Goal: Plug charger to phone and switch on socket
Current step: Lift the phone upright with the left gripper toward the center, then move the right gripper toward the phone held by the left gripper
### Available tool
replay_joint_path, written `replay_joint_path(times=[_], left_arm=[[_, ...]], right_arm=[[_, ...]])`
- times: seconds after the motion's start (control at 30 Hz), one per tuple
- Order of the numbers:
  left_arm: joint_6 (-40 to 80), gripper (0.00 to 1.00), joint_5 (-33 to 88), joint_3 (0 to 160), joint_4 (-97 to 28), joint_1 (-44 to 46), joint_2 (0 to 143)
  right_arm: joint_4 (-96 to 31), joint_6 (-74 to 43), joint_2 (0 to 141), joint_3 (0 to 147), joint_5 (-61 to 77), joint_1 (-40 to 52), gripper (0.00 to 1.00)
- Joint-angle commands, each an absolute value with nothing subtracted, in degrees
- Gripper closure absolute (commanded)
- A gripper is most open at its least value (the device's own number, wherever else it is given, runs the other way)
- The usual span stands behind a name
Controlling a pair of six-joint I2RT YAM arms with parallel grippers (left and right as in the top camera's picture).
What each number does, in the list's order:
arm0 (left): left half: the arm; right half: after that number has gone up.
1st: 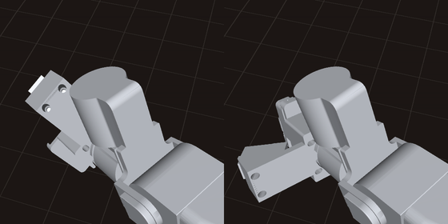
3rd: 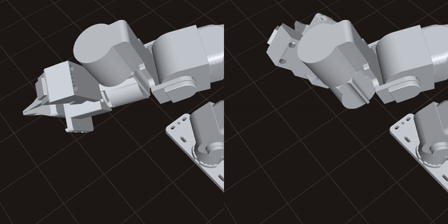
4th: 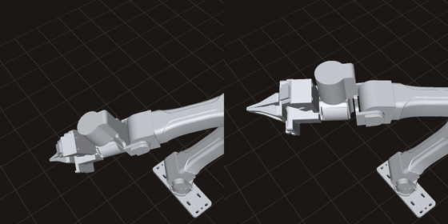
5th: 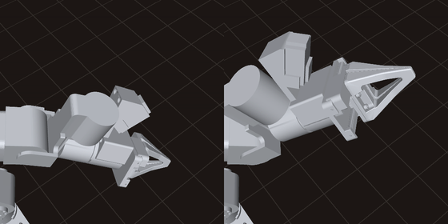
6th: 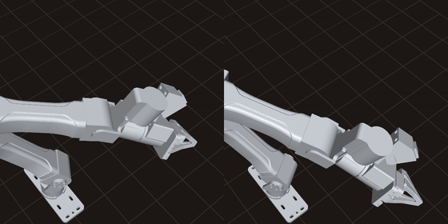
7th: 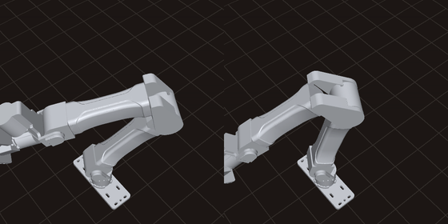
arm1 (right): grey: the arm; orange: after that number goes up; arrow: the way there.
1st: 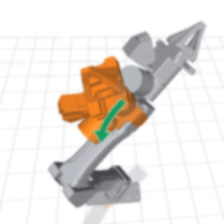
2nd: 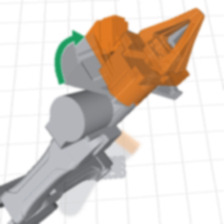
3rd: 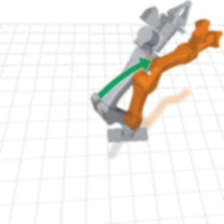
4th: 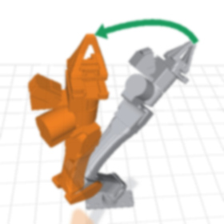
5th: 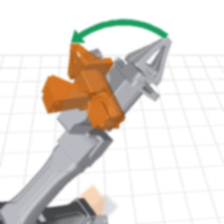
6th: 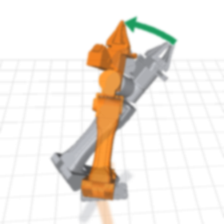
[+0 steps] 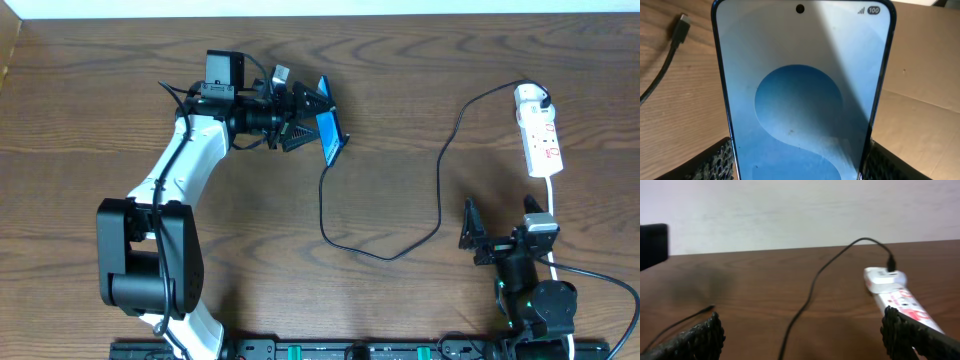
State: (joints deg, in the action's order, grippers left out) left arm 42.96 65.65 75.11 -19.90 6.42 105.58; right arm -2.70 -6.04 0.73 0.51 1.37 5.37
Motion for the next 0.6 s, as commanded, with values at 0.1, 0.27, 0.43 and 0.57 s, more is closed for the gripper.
replay_joint_path(times=[0.1, 0.27, 0.43, 0.57], left_arm=[[50.0, 0.3, 68.6, 76.4, -15.7, 6.1, 104.5], [54.6, 0.3, 68.6, 76.4, -11.8, 6.1, 104.5], [58.5, 0.3, 68.6, 76.4, -11.4, 6.1, 104.5], [64.6, 0.3, 70.2, 76.4, -11.4, 6.1, 104.5]], right_arm=[[-2.6, -8.3, 0.8, 0.7, 7.3, 4.9, 0.01], [-2.6, -9.0, 4.6, 2.4, 9.9, 4.9, 0.01], [-2.6, -9.3, 13.0, 7.1, 10.7, 4.9, 0.01], [-2.6, -9.3, 23.7, 13.1, 11.0, 4.9, 0.01]])
